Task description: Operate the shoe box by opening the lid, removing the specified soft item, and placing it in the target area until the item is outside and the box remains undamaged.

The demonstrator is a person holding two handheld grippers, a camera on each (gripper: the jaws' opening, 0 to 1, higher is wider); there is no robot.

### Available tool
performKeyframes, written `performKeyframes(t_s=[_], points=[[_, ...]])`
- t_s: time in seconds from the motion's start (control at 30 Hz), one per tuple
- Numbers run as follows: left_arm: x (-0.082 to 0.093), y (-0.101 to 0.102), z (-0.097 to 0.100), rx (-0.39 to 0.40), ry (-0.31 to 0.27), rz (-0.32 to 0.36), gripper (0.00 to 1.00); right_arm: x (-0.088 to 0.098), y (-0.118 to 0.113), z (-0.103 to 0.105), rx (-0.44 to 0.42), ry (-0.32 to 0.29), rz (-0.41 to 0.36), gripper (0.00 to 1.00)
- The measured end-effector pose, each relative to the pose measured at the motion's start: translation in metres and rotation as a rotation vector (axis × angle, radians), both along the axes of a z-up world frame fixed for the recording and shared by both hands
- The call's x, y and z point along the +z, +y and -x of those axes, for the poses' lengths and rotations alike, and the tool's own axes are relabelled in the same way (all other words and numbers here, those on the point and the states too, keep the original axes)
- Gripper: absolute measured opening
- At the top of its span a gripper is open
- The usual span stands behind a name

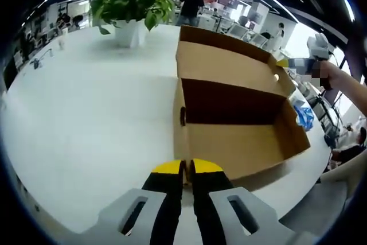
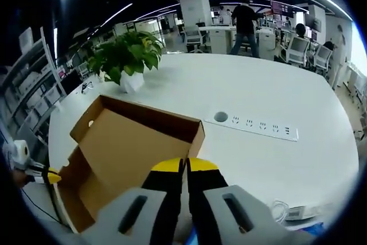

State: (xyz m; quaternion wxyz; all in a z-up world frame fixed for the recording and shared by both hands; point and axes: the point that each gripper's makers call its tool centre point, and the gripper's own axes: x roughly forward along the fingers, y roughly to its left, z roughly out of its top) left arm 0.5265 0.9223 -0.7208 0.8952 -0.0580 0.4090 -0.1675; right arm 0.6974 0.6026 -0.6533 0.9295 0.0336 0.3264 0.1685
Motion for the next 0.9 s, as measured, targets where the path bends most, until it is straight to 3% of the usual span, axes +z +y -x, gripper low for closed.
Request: performKeyframes(t_s=[0.3, 0.9], points=[[0.0, -0.001, 0.001, 0.006, 0.0, 0.012, 0.02, 0.021, 0.004, 0.008, 0.015, -0.063, 0.005, 0.0], [0.001, -0.001, 0.001, -0.01, -0.005, 0.015, 0.02, 0.045, 0.008, 0.041, 0.014, -0.144, -0.019, 0.0]])
